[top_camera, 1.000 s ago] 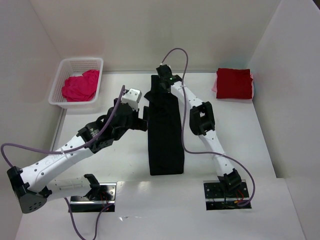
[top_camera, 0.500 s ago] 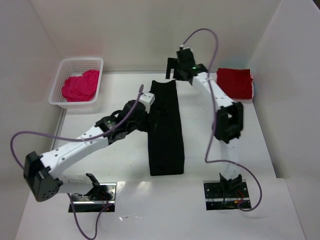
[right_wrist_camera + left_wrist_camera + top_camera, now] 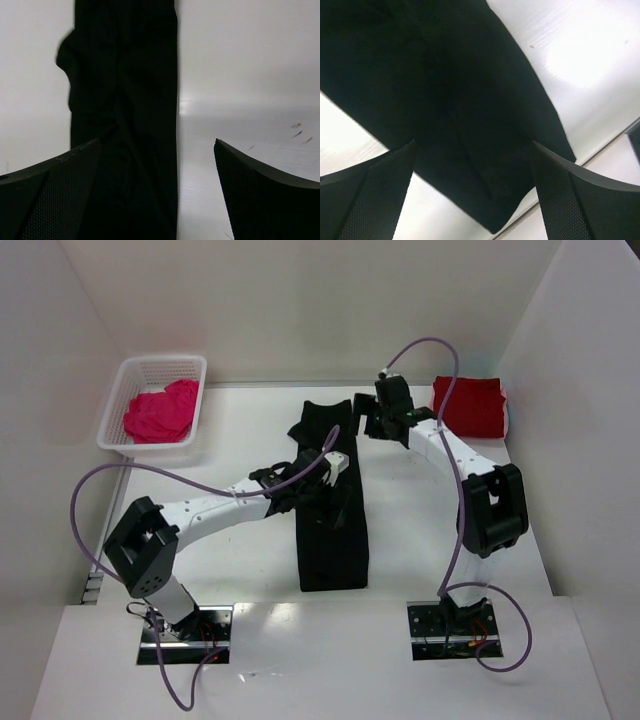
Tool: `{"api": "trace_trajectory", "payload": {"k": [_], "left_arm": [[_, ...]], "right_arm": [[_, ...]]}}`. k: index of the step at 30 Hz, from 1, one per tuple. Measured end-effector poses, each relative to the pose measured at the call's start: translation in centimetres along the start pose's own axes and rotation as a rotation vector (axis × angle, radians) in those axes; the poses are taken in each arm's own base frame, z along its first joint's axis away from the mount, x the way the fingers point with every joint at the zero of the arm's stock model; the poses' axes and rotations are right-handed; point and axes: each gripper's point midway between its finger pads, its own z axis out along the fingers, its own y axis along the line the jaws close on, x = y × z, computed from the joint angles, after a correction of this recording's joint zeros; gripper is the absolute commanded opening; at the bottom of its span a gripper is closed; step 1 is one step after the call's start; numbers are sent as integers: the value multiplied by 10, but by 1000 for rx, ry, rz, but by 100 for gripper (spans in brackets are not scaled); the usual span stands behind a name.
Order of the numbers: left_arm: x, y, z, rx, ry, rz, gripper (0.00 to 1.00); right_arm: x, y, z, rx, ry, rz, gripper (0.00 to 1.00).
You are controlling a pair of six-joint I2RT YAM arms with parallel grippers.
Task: Fold and stack the t-shirts
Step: Rotate the tshirt 90 degrees
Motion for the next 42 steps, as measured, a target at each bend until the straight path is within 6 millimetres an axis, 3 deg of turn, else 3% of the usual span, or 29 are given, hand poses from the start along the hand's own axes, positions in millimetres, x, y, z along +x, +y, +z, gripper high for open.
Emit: {"api": "trace_trajectory", "payload": {"k": [2,4,10,18,24,29,37,42], "left_arm": [[2,-4,4,18,11,-15,97],[7,-7,9,38,32,-36,95],[26,-15,20,88,103,-105,93],[85,-15,11,107,222,-262,88],[88,-32,8,157,229,-298,84],[89,-42,8,197,237,-326,75],[103,-46,7,220,283,-377,65],[103,-54,6,255,289,-391,50]], "right_arm": [[23,-7,8,15,58,-1,99],[33,-11,9,20,80,-1,99],[39,-9,5,-7,79,9,98],[38,14,2,-131,76,20,91],[40,23,16,-176,93,24,91],[41,30,24,-211,95,30,90],[45,49,67,-271,135,40,79],[54,59,78,-284,157,35,71]]}}
